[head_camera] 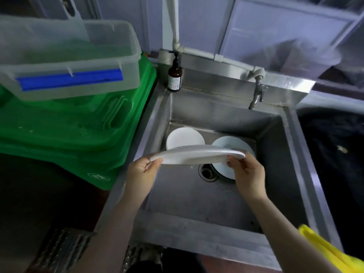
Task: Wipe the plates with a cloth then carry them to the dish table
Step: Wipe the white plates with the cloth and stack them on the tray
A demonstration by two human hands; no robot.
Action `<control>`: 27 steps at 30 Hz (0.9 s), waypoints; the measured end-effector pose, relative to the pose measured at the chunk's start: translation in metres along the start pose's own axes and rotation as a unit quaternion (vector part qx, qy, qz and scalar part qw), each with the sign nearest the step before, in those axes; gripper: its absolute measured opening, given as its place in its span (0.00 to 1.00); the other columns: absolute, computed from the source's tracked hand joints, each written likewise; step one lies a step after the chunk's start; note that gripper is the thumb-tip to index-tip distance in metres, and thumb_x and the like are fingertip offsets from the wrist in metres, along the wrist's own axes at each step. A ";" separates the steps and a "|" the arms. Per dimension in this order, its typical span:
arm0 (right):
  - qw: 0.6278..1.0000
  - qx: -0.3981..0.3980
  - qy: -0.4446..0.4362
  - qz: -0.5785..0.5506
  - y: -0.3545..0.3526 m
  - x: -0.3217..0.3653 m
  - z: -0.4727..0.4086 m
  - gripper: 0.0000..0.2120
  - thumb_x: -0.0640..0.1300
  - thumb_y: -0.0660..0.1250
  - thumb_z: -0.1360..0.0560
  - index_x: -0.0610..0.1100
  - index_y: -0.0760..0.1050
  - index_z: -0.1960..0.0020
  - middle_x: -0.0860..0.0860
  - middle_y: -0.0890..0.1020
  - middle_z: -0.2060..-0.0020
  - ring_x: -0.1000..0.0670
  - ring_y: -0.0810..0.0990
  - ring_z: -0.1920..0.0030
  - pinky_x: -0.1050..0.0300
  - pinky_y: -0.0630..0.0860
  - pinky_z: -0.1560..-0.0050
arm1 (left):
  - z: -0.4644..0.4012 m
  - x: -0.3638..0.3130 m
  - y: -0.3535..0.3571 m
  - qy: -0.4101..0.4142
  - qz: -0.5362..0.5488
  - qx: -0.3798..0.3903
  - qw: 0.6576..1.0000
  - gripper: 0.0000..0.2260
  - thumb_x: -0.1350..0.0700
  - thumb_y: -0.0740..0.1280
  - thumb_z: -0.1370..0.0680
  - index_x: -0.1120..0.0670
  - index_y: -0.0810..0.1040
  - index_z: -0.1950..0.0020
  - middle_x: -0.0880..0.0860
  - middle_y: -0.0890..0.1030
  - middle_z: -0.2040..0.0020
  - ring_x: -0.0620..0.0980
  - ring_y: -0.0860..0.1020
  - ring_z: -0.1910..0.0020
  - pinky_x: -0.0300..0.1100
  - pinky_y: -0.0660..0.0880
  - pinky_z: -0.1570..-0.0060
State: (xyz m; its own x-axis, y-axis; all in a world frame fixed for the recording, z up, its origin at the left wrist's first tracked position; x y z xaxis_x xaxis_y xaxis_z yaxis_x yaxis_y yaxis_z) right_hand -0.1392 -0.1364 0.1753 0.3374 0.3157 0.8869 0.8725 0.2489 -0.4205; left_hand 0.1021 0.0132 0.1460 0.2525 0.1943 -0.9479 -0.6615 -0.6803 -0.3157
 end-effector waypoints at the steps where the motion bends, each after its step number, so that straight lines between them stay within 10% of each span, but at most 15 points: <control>1: 1.000 -0.010 0.000 0.004 -0.003 0.004 0.007 0.25 0.35 0.67 0.25 0.69 0.77 0.53 0.64 0.82 0.60 0.61 0.80 0.60 0.67 0.75 0.57 | 0.004 -0.003 -0.002 0.010 0.011 0.001 1.000 0.04 0.64 0.68 0.23 0.59 0.83 0.53 0.43 0.78 0.74 0.30 0.72 0.75 0.23 0.65 0.71; 12: 0.992 -0.124 -0.017 0.036 -0.047 0.034 0.065 0.22 0.35 0.68 0.24 0.66 0.76 0.54 0.68 0.81 0.57 0.65 0.78 0.56 0.74 0.70 0.58 | 0.034 -0.036 0.006 0.066 0.063 0.091 0.992 0.22 0.60 0.69 0.23 0.29 0.80 0.56 0.28 0.81 0.58 0.29 0.79 0.54 0.23 0.72 0.56; 18: 0.987 -0.154 -0.002 0.044 -0.074 0.025 0.071 0.17 0.38 0.68 0.25 0.63 0.78 0.55 0.64 0.82 0.57 0.60 0.80 0.56 0.68 0.74 0.57 | 0.042 -0.051 0.028 0.071 0.085 0.120 0.987 0.13 0.64 0.68 0.23 0.44 0.82 0.53 0.33 0.82 0.63 0.26 0.78 0.58 0.21 0.70 0.60; 22: 0.987 -0.154 0.034 0.013 -0.095 0.002 0.062 0.14 0.40 0.69 0.25 0.59 0.77 0.60 0.60 0.81 0.66 0.51 0.79 0.63 0.49 0.78 0.60 | 0.049 -0.056 0.046 0.070 0.019 0.138 0.988 0.17 0.61 0.68 0.22 0.52 0.72 0.71 0.41 0.70 0.80 0.36 0.69 0.77 0.27 0.63 0.75; 27: 0.988 -0.110 0.085 -0.066 -0.111 -0.029 0.053 0.08 0.41 0.68 0.24 0.54 0.79 0.58 0.55 0.79 0.69 0.56 0.74 0.69 0.56 0.75 0.69 | 0.062 -0.061 0.077 -0.008 0.112 0.175 0.978 0.13 0.58 0.66 0.21 0.47 0.80 0.64 0.40 0.82 0.67 0.35 0.78 0.67 0.24 0.71 0.68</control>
State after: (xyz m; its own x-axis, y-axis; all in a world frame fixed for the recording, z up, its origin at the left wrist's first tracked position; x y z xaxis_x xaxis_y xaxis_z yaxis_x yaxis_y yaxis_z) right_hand -0.2645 -0.1246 0.1860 0.2538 0.1305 0.9584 0.9622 0.0671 -0.2640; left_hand -0.0080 -0.0067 0.1770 0.0651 0.0803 -0.9946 -0.9008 -0.4242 -0.0932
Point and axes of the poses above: each hand's wrist, its own z-axis away from the middle knuckle, its own y-axis out of the palm, x = y × z, the point moved 6 cm from there along -z, towards the middle knuckle
